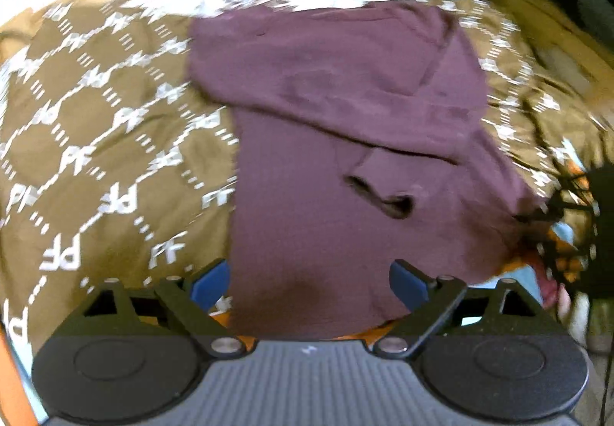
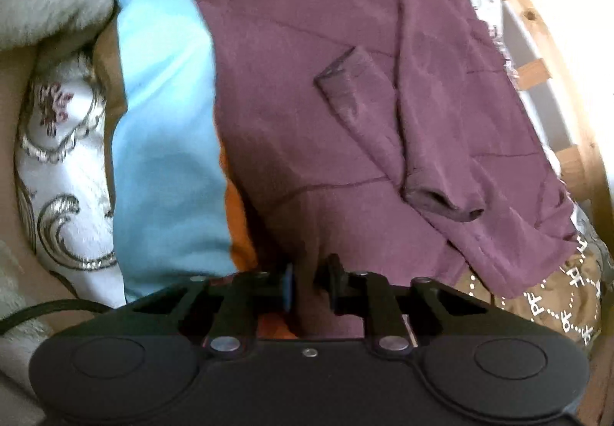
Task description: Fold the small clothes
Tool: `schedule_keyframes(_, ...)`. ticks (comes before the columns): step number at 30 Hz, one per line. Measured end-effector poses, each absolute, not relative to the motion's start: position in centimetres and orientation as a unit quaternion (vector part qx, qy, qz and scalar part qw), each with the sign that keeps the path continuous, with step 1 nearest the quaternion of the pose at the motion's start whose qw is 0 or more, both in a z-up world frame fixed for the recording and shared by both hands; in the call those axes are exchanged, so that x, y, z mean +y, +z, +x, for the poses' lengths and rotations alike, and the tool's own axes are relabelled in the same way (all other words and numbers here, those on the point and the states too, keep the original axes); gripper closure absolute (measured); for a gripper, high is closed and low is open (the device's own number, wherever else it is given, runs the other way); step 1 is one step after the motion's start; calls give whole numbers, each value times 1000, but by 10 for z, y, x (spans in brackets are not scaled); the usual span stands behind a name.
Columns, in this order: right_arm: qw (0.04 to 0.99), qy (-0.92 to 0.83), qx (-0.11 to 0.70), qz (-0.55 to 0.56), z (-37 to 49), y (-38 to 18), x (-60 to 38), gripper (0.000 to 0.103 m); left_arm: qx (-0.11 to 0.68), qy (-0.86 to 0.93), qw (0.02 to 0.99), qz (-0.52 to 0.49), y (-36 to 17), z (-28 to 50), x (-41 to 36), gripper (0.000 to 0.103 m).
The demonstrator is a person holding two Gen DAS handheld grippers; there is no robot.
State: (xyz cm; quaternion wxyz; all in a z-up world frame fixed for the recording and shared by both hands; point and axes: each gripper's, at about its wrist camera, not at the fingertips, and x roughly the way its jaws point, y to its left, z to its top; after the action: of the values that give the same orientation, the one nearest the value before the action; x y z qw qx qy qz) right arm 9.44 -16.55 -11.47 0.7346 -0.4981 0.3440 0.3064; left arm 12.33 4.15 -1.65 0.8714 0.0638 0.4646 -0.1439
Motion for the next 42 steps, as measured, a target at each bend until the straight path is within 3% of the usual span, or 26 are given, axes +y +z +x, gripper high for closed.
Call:
schedule_keyframes(5,810,311,388,-311,128,-64,-189,91,437,-217,864,127,-21,111,6,10)
schedule_keyframes(13,824,321,451,-119,179,-38,-211,91,418,-261,817,301,-53,83,-62,10)
schedule_keyframes(23,806,319,491,83,217,-35,-247,91,396,-229,841,289,-77,120,-97,11)
schedule_keyframes(28,810,325,476,108,218,-33,-260,91,442,-143,840,279,-95,143,-81,44)
schedule_keyframes(33,834,316,438,115,210,-25,-279,92,450,-36,864,224,-79,150,-40,52)
schedule_keyframes(35,841,313,425,120,202,-23,-286,92,455,-6,870,191,-73,156,-22,63)
schedule_keyframes(37,848,309,415,116,195,-20,-289,92,458,10,876,149,-68,159,-5,89)
schedule_keyframes(38,851,307,410,112,191,-19,-290,96,454,12,881,135,-64,160,2,96)
schedule_keyframes(42,865,294,400,77,176,-16,-287,100,404,0,907,119,-44,145,2,100)
